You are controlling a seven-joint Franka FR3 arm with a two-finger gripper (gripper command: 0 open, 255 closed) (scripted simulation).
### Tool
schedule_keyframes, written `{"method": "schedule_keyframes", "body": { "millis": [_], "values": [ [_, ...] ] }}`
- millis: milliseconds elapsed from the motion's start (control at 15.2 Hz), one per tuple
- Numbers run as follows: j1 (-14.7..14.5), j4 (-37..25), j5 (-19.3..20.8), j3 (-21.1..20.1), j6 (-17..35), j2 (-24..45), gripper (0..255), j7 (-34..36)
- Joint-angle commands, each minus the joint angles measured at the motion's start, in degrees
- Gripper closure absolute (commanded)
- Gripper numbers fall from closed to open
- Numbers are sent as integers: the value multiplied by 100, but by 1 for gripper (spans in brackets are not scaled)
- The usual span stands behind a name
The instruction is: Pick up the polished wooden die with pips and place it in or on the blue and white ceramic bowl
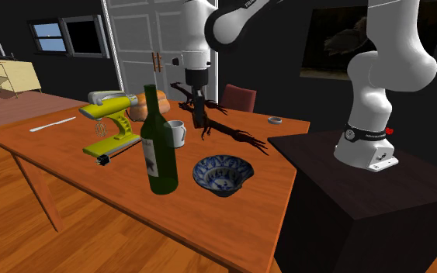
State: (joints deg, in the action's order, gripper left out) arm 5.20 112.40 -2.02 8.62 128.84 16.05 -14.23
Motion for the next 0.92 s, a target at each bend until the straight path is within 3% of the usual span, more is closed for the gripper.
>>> {"method": "schedule_keyframes", "body": {
  "millis": [0, 858],
  "values": [
    [-157, 234, 53, -62, 65, -170, 255, 247],
    [-1190, 1163, 302, -696, 196, -956, 255, 2049]
  ]
}}
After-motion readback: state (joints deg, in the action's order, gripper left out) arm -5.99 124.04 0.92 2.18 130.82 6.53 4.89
